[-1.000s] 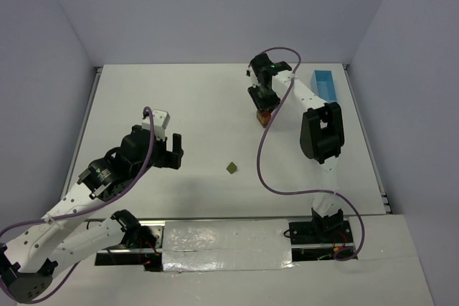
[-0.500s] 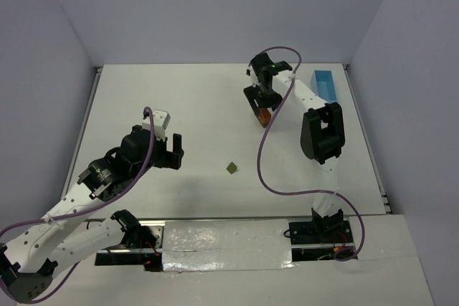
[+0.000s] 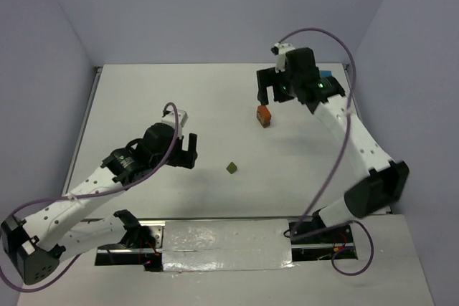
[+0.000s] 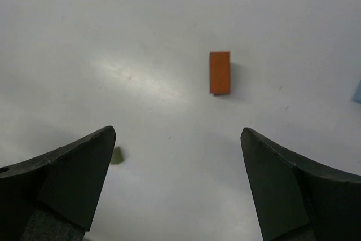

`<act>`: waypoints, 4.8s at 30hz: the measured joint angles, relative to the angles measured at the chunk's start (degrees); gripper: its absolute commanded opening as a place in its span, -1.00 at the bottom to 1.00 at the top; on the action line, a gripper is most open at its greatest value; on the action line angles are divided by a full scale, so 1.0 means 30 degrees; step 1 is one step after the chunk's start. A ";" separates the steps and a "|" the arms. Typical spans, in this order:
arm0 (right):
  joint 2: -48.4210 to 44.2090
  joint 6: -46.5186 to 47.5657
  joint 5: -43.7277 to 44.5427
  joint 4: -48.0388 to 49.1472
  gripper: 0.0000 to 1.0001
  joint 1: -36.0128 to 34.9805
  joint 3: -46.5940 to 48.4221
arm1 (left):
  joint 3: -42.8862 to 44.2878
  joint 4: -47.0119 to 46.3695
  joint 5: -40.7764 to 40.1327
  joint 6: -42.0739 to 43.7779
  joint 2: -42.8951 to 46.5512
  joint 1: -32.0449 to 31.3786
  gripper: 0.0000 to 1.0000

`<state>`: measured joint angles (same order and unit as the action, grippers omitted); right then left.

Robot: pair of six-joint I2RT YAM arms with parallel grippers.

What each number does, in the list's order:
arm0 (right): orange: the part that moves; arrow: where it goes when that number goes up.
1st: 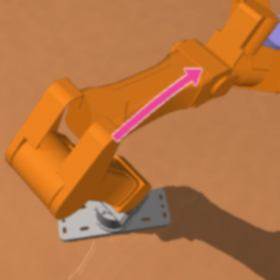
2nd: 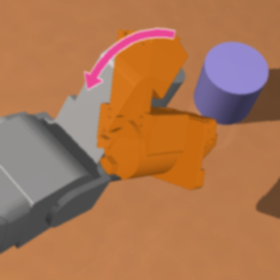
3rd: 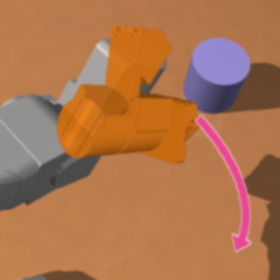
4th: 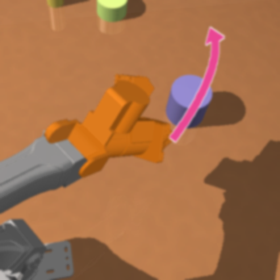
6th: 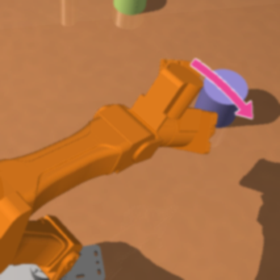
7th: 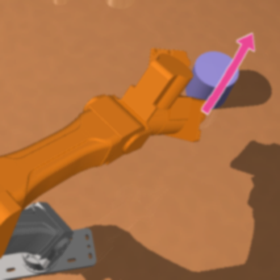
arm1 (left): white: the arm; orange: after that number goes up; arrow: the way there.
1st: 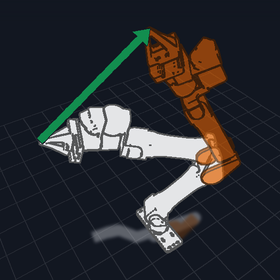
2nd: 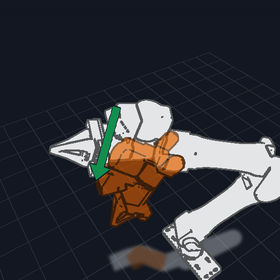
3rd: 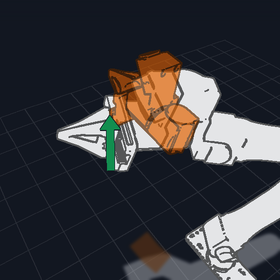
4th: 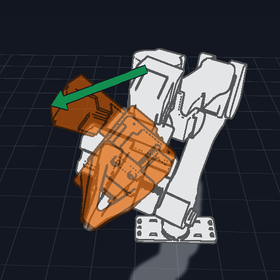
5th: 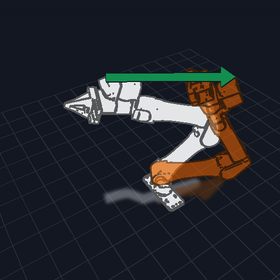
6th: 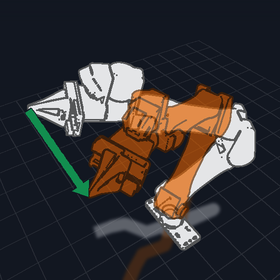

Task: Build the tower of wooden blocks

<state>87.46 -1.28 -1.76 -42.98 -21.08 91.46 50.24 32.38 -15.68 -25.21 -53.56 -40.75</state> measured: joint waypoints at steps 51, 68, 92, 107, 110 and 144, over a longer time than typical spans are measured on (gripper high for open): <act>-1.3733 -0.4248 -0.3140 0.7475 0.99 -0.0299 -1.4681 | -0.1610 -1.5475 0.3861 0.4830 -1.4389 -0.3555 -0.01; -1.3573 -0.4197 -0.3643 0.7497 0.99 -0.0299 -1.4783 | -0.1588 -1.5140 0.4743 0.4787 -1.3602 -0.3555 -1.00; -1.6079 -0.8204 -1.5351 1.8192 0.52 -0.4182 -1.7231 | -0.2761 -2.0057 1.7770 -0.1851 0.0044 -0.1945 -1.00; -1.5067 -0.9974 -1.5759 2.2323 0.19 -0.4648 -1.7216 | -0.2769 -2.1748 1.8462 -0.4233 0.0328 -0.1938 -1.00; -1.4819 -1.0790 -1.5759 2.2491 0.15 -0.4860 -1.7216 | -0.2761 -2.1748 1.8455 -0.4233 0.0350 -0.1938 -1.00; -1.4571 -1.0513 -1.4622 2.1893 -0.10 -0.6339 -1.7223 | -0.2761 -2.1602 1.8396 -0.4204 0.0568 -0.1654 -1.00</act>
<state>43.75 -32.82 -45.63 22.70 -40.10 39.79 41.95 -32.42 39.51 -37.82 -51.86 -45.71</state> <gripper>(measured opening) 0.486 0.450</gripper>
